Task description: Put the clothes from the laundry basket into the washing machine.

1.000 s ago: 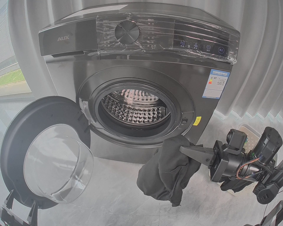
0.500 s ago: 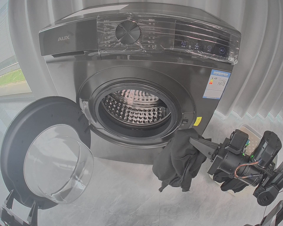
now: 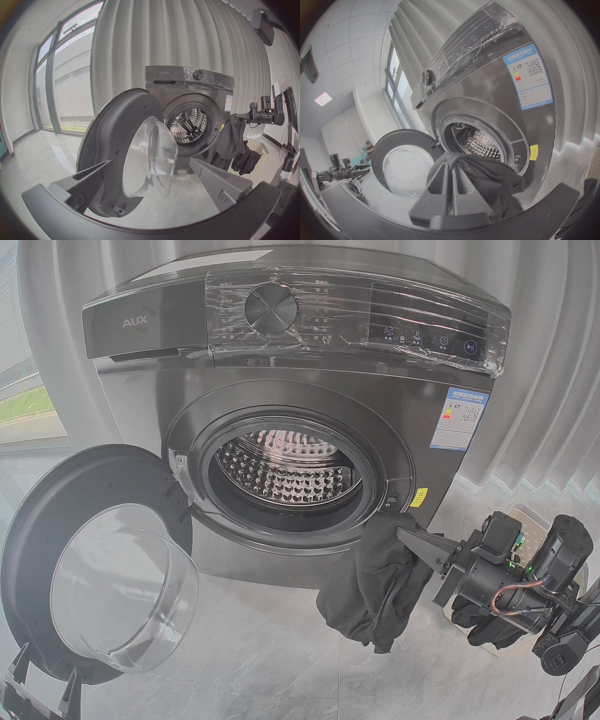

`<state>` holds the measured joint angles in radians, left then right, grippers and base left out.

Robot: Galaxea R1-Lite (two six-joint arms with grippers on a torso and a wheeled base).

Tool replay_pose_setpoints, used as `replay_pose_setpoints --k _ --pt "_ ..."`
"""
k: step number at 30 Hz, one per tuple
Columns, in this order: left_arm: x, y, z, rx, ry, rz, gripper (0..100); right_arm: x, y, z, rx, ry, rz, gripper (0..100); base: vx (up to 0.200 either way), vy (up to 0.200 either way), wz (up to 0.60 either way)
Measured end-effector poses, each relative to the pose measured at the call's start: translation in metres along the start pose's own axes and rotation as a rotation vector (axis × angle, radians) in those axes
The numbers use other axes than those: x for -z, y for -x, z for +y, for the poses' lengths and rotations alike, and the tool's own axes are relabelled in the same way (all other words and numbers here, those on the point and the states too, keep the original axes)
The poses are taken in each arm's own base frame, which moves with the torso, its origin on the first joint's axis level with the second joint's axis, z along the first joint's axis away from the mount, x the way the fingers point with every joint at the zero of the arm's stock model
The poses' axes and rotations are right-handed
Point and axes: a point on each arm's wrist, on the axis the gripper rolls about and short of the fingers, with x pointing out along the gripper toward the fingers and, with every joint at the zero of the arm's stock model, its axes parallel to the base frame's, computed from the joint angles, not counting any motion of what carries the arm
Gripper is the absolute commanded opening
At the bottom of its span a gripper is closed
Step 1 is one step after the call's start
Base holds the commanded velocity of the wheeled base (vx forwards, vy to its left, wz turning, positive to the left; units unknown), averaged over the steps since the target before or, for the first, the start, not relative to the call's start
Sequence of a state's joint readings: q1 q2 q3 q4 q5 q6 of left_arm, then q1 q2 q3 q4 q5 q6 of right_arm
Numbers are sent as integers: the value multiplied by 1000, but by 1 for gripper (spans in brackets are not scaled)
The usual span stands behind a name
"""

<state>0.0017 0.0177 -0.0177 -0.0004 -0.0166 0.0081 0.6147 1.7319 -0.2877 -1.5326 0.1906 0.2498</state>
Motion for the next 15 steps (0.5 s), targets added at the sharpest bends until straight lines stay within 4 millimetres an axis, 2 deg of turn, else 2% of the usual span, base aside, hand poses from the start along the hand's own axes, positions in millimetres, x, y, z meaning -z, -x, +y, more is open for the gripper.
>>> replay_pose_setpoints --k 5,11,15 --pt "-7 1 0 2 9 -41 100 -2 -6 -3 73 2 -32 0 0 0 0" --pt "-55 11 0 38 12 -177 100 -3 -13 -3 79 0 -40 0 0 0 0" --pt "-80 4 0 117 11 -167 100 -4 -16 -3 93 -9 -40 0 0 0 0"
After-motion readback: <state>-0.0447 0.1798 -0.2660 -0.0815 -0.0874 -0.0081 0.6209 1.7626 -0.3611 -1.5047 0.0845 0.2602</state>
